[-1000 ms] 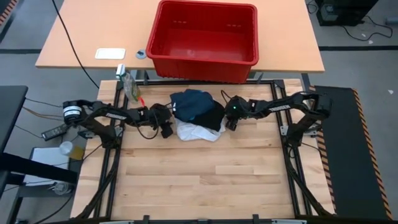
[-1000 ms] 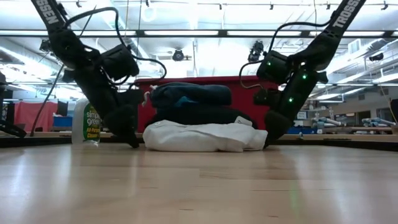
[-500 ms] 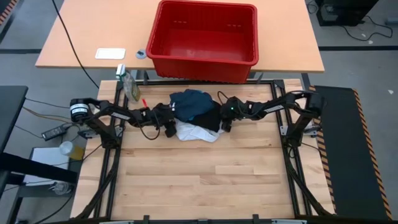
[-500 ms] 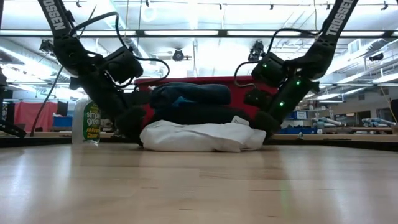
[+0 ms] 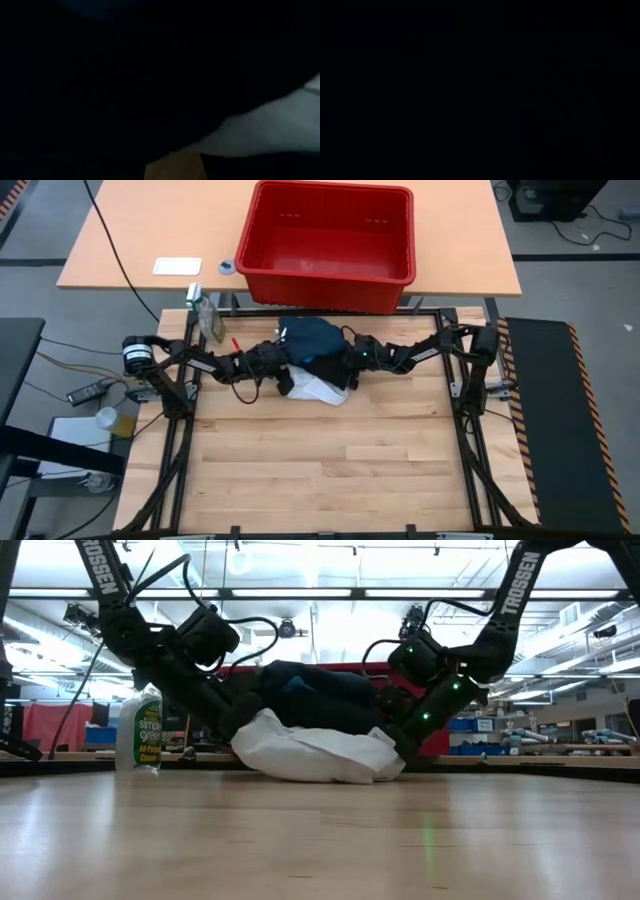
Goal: Fold laundry
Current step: Put the stacked clothes into the red bin
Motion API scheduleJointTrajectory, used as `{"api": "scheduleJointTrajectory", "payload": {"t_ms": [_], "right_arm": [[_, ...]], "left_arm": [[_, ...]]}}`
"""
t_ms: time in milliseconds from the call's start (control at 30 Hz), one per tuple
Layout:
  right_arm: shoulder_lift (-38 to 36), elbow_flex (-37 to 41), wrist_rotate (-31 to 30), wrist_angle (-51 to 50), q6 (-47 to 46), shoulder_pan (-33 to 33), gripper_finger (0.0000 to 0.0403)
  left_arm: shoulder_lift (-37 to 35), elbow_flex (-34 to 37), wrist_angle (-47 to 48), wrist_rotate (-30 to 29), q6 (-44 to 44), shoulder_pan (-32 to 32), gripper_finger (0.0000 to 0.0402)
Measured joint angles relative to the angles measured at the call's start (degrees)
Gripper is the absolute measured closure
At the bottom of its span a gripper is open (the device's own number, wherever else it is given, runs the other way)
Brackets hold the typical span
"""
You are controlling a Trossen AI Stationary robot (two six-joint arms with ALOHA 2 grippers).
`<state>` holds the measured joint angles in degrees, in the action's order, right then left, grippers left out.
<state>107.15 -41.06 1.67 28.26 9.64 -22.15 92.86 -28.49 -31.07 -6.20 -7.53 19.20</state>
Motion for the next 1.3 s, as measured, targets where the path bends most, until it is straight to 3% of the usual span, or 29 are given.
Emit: {"api": "scheduleJointTrajectory", "payload": {"t_ms": [633,1300], "right_arm": [[-1.0,-0.2,-5.6,1.1,7.1,2.9,0.0265],[-8.9,-0.3,-10.9,-5.5,10.0,3.8,0.0281]], "left_arm": [[-0.2,-0.2,-1.9,-2.3,8.9,-0.4,0.0246],[-0.8,-7.2,3.1,-3.3,12.9,-1.3,0.0246]]}}
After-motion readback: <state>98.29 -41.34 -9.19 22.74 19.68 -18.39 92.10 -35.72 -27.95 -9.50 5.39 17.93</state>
